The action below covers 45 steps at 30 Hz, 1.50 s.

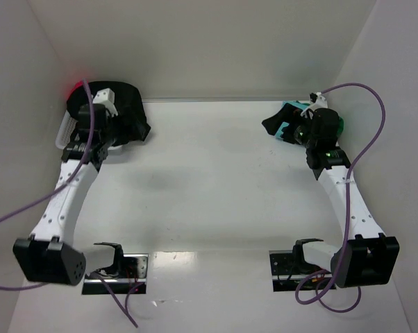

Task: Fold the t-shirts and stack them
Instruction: Grab crumpled tshirt from bin with the left arm

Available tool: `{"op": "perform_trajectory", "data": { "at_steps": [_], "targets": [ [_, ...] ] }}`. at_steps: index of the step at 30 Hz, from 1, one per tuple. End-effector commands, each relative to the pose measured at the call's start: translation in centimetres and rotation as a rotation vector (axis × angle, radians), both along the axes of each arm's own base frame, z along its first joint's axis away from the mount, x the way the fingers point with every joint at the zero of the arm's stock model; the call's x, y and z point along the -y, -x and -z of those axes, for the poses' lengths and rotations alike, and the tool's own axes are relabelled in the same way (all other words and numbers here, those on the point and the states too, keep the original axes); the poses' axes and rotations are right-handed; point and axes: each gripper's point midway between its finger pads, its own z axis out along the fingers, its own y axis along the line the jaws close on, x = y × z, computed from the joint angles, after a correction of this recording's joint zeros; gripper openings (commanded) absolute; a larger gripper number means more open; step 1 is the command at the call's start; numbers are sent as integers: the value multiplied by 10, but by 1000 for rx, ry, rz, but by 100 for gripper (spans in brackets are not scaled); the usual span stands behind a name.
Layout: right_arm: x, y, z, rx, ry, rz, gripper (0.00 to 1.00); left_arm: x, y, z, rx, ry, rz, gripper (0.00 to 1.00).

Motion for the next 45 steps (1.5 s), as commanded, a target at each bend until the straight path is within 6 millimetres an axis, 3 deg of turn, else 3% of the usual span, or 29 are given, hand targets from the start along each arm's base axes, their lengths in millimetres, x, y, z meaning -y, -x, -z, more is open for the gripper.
{"op": "perform_trajectory", "data": {
  "at_steps": [1, 5, 7, 9, 11, 12, 14, 17, 21, 25, 30, 39, 42, 45],
  "targets": [
    [5, -5, -14, 80, 20, 32, 100, -4, -36, 15, -44, -9, -33, 99],
    [4, -8, -3, 51, 22, 32, 100, -9, -62, 11, -64, -9, -77, 99],
    [5, -10, -10, 66, 21, 33, 100, -12, -79, 1, -37, -20, -96, 99],
    [7, -14, -17, 79, 25, 52, 100, -25, -98, 1, -28, -86, -138, 99],
    [7, -19, -24, 84, 25, 52, 100, -48, -118, -21, 7, -163, -221, 99],
    [7, -19, -29, 94, 24, 51, 100, -49, -123, -11, -15, -168, -221, 99],
    [3, -27, -37, 86, 9, 33, 100, -70, -140, -15, -6, -208, -293, 99],
    [-2, -34, -47, 94, -11, 13, 100, -93, -160, 4, -45, -215, -361, 99],
    [-9, -43, -53, 71, -34, -17, 100, -128, -176, 19, -57, -213, -434, 99],
    [-15, -44, -55, 68, -37, -36, 100, -153, -185, 52, -106, -229, -466, 99],
    [-13, -46, -42, 28, -31, -24, 100, -144, -190, 93, -144, -231, -379, 96],
    [-19, -46, -18, -17, -33, -44, 100, -133, -189, 125, -196, -214, -311, 87],
    [-20, -48, -12, -29, -40, -41, 100, -131, -190, 133, -209, -199, -306, 71],
    [-18, -50, -14, -20, -30, -35, 100, -130, -190, 136, -213, -189, -312, 46]
  ]
}}
